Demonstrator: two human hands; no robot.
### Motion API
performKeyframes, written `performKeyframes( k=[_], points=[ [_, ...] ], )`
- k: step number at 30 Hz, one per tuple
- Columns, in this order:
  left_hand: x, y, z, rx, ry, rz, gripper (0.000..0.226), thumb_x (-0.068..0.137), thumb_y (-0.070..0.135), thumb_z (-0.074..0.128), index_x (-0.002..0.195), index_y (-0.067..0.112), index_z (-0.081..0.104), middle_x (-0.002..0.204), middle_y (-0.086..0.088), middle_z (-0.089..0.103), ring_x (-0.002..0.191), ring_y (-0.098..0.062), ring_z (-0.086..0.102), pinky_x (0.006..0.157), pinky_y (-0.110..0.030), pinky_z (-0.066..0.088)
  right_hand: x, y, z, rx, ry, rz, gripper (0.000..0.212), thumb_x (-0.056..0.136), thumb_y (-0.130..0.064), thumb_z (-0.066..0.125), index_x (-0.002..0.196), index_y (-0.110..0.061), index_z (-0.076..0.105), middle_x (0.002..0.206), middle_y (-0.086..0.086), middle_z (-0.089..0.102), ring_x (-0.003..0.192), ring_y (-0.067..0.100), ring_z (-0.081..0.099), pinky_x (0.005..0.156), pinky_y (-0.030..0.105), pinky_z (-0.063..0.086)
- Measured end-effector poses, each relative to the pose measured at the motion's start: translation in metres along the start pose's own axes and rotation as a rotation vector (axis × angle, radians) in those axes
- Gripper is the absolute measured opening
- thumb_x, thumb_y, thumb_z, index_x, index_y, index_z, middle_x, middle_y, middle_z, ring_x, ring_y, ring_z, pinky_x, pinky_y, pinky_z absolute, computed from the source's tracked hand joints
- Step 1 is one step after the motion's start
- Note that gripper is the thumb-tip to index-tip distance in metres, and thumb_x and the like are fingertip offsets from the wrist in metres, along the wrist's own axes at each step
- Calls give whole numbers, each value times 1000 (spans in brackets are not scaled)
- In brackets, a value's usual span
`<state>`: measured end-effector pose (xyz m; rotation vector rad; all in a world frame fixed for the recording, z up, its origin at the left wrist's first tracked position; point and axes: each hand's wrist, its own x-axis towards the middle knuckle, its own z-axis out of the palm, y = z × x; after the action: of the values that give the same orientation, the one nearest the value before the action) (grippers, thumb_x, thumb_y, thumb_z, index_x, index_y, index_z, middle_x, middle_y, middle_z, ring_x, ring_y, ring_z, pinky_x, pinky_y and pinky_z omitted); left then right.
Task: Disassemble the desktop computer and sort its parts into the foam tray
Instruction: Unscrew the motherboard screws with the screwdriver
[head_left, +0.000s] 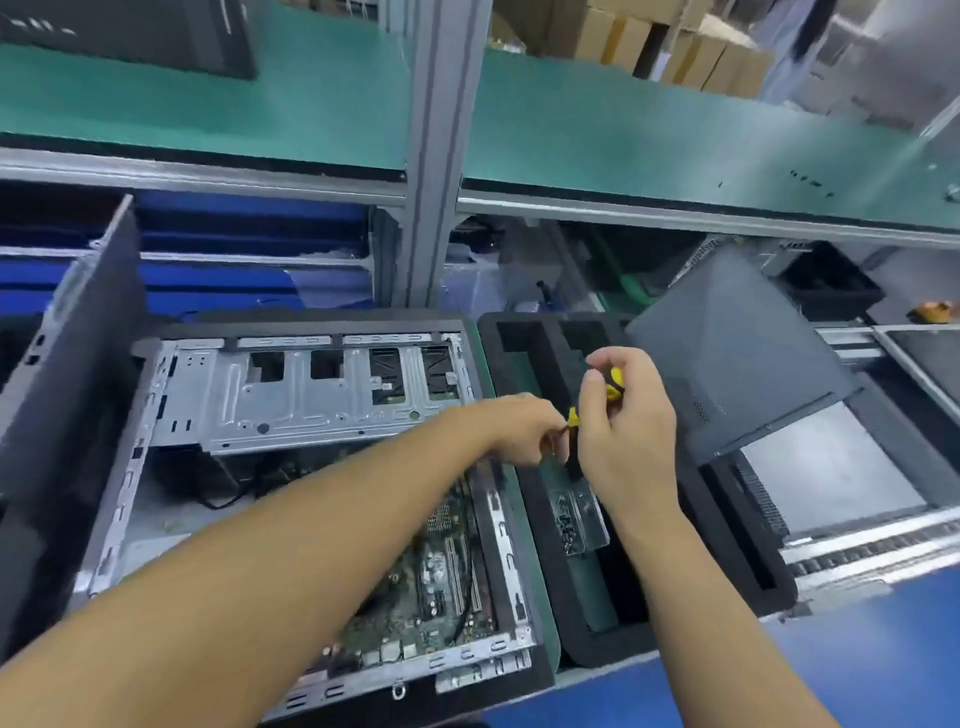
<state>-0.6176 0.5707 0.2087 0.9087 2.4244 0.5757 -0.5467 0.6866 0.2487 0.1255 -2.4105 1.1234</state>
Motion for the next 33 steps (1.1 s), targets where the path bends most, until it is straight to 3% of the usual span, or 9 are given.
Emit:
performKeyframes(
  k=[2, 5, 9, 11, 18, 23, 26, 29, 33],
  points=[
    [-26, -16, -14, -143, -6, 14, 34, 83, 6, 57, 65, 34, 58, 59, 26, 57, 62, 6, 55, 54, -11, 38, -2, -15, 13, 40, -42, -24, 13, 95, -11, 49, 102, -20, 55, 92, -6, 56, 81, 13, 56, 74, 20, 41],
    [-49, -37, -22, -249, -76, 5, 32, 85, 5, 58, 72, 34, 66, 59, 26, 62, 57, 9, 56, 58, -9, 40, -7, -27, 29, 52, -116, -37, 15, 94, -12, 47, 103, -21, 55, 92, -7, 57, 83, 16, 59, 74, 25, 44],
    [-63, -64, -16, -262, -156, -34, 31, 88, 2, 61, 87, 32, 70, 72, 21, 68, 62, 7, 59, 69, -12, 46, -17, -28, 45, 10, -242, -33, 13, 96, -14, 51, 101, -24, 56, 94, -12, 57, 79, 2, 54, 71, 10, 39],
    [-65, -70, -14, -255, -129, -46, 35, 86, 4, 64, 76, 37, 65, 63, 28, 64, 59, 13, 56, 63, -9, 43, -20, -24, 49, -28, -310, -47, 9, 97, -16, 53, 102, -23, 56, 96, -12, 58, 83, 0, 53, 71, 7, 37],
    [-69, -78, 0, -166, -163, -236, 10, 86, 12, 66, 91, 19, 71, 86, 5, 74, 70, -14, 66, 69, -27, 54, -28, -18, 58, -115, -557, -8, 5, 97, -24, 57, 93, -24, 56, 80, -13, 57, 73, 2, 52, 61, 13, 38],
    [-65, -74, 22, 136, -538, -357, 13, 92, 24, 57, 90, 14, 64, 89, -6, 60, 76, -23, 55, 70, -34, 46, -32, -18, 66, -252, -679, 9, 4, 97, -24, 58, 98, -20, 57, 89, -6, 58, 79, 15, 52, 66, 27, 38],
    [-55, -69, 43, 176, -392, -294, 9, 94, 16, 47, 95, 12, 54, 94, -12, 58, 74, -27, 52, 74, -38, 47, -34, -15, 62, -277, -663, 59, 2, 96, -22, 58, 98, -20, 58, 91, -6, 60, 78, 15, 51, 67, 28, 41],
    [-55, -73, 57, 197, -297, -236, 55, 94, 10, 47, 146, 26, 36, 136, -12, 47, 112, -31, 56, 87, -42, 51, -34, -12, 53, -264, -615, 100, 5, 97, -22, 58, 93, -24, 56, 88, -10, 61, 69, 4, 50, 59, 20, 39],
    [-58, -73, 73, 402, -263, -263, 70, 93, 11, 55, 150, 39, 26, 141, -9, 36, 125, -32, 47, 88, -44, 50, -35, -16, 55, -281, -609, 67, 2, 96, -19, 58, 94, -19, 58, 89, -7, 60, 72, 9, 49, 64, 28, 40]
  ],
)
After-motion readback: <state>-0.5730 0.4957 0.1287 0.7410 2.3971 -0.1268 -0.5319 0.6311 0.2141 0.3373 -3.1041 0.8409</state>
